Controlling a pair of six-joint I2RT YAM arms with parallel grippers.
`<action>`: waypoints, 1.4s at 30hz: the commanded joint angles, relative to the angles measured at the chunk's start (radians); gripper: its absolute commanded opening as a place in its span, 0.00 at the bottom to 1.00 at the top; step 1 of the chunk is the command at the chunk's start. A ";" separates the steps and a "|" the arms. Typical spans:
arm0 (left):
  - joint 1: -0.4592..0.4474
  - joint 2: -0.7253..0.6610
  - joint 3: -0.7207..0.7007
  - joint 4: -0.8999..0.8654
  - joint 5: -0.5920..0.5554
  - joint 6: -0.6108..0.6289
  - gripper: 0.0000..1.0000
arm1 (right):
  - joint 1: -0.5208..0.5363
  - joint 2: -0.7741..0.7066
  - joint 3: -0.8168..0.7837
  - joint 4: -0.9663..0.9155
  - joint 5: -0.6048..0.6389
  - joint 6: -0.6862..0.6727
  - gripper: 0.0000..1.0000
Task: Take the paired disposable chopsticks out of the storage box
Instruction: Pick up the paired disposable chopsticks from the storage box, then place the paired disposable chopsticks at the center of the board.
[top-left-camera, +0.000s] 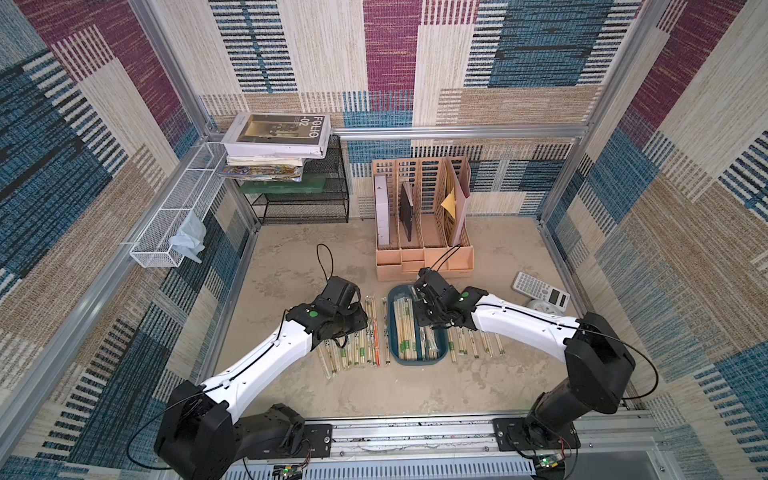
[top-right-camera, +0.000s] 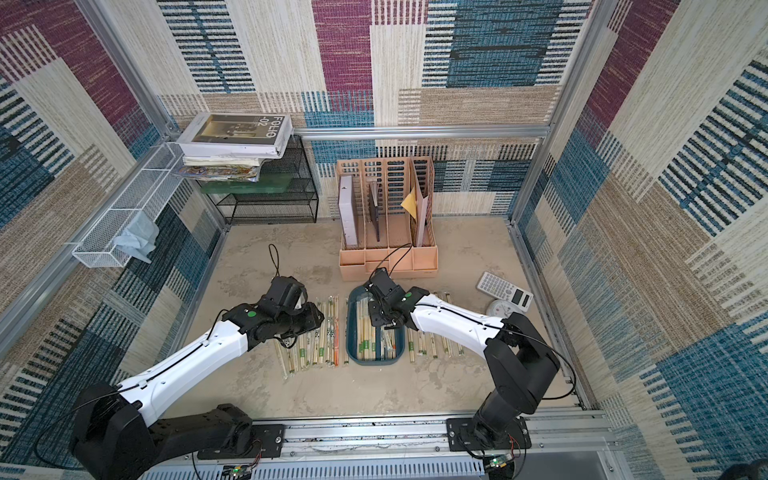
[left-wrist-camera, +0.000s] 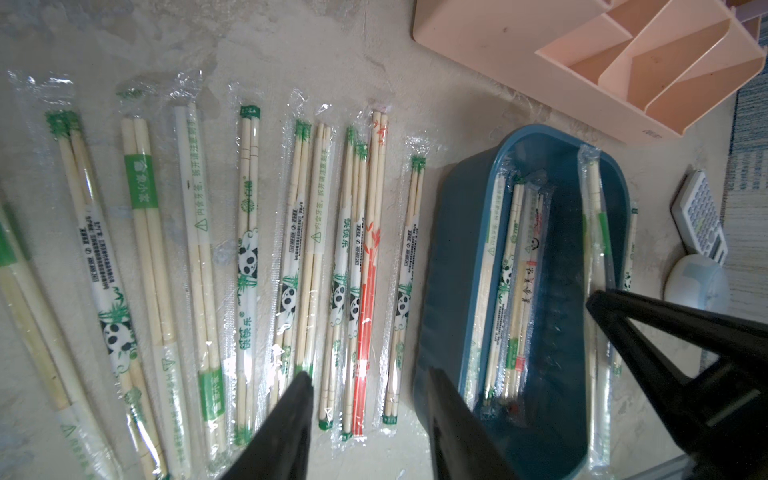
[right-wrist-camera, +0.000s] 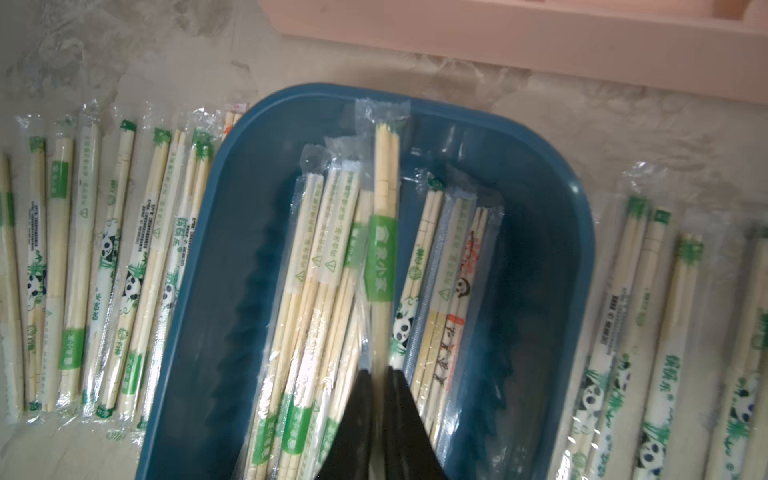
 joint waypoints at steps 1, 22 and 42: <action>-0.002 0.002 0.011 -0.006 -0.012 0.013 0.47 | -0.017 -0.047 -0.021 0.000 0.022 0.028 0.10; -0.065 0.032 0.072 -0.012 -0.025 0.024 0.47 | -0.478 -0.276 -0.321 -0.003 0.116 -0.113 0.06; -0.067 0.044 0.078 0.007 -0.008 0.037 0.47 | -0.466 -0.004 -0.261 -0.122 0.506 -0.094 0.04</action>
